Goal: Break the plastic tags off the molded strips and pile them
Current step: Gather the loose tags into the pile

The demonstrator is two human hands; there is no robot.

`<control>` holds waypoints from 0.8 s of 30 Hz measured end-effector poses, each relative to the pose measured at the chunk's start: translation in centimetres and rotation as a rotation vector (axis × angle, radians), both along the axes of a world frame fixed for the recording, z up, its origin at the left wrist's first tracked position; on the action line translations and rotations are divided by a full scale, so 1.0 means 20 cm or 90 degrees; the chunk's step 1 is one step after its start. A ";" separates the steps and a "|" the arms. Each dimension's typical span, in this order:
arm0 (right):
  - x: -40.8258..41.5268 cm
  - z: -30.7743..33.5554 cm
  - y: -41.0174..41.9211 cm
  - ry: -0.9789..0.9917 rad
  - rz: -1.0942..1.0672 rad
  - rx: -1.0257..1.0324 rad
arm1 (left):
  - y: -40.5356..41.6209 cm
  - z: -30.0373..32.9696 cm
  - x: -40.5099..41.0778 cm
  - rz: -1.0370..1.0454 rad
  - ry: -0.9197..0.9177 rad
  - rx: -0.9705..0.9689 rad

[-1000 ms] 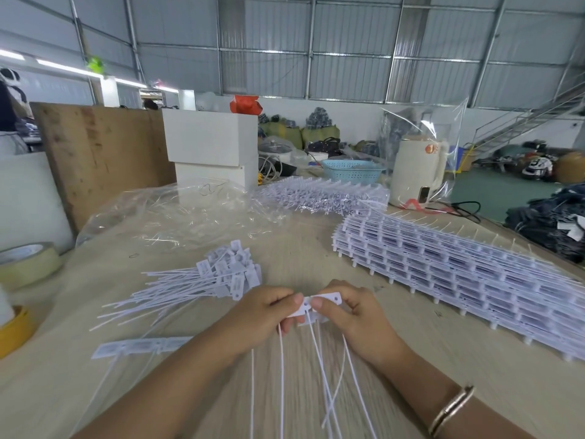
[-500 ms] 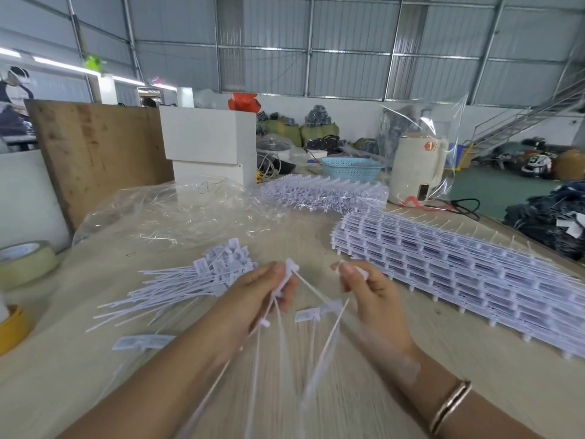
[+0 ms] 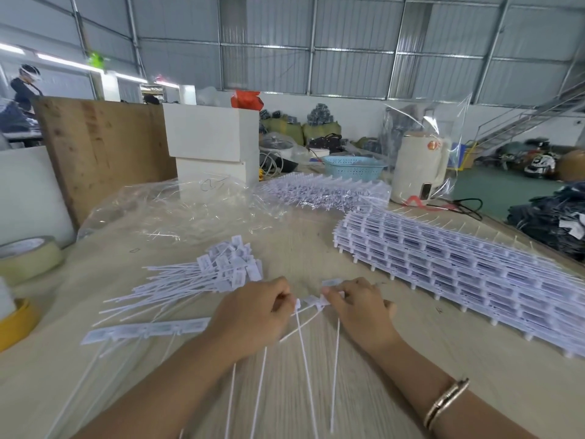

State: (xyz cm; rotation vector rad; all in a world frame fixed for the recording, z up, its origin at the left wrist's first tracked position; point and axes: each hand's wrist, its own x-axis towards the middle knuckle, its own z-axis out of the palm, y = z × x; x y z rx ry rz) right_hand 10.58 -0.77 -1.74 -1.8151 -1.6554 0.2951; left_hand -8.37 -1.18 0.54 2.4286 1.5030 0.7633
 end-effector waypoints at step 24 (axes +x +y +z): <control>0.00 -0.01 -0.01 -0.050 0.113 0.152 | -0.01 0.01 -0.01 -0.121 -0.054 -0.130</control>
